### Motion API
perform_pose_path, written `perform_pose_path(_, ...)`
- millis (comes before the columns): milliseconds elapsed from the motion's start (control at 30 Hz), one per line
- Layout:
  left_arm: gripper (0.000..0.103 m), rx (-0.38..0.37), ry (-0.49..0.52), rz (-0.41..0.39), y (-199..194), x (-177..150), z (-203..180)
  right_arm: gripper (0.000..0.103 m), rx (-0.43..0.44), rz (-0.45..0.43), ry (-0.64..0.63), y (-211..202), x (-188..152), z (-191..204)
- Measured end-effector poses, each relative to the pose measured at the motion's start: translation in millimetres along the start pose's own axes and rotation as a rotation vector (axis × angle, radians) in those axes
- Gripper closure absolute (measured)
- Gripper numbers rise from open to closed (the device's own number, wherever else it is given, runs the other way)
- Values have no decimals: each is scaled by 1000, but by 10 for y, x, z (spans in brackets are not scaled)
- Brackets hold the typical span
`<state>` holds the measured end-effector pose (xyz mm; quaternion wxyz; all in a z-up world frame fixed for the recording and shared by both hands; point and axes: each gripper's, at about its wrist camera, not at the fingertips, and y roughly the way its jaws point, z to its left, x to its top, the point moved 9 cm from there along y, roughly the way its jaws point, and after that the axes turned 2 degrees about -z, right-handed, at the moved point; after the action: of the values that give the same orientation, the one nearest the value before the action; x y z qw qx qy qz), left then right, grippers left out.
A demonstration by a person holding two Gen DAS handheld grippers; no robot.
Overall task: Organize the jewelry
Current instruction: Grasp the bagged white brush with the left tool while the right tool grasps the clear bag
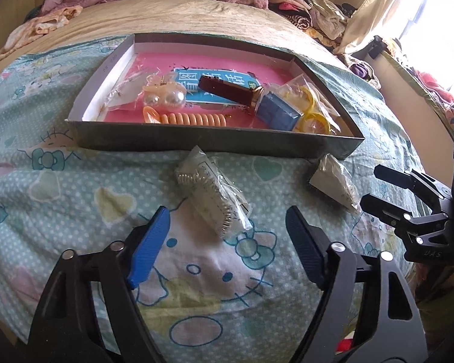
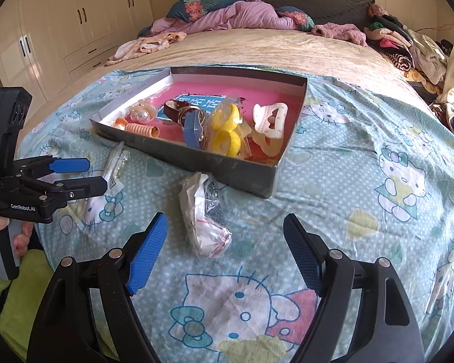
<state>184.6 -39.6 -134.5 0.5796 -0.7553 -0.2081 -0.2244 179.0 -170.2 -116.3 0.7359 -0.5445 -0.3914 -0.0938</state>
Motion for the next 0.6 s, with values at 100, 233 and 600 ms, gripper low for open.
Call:
perform_pose_path(100, 37, -1, -4, 10, 46, -14, -5, 25, 8, 19, -2, 93, -52, -8)
perform_pose_path(233, 37, -4, -23, 12, 80, 3, 9, 27, 26, 39, -27, 243, -80, 53)
perform_pose_path(600, 37, 34, -30, -6, 198, 82, 21, 71, 40, 29, -162, 482, -61, 245)
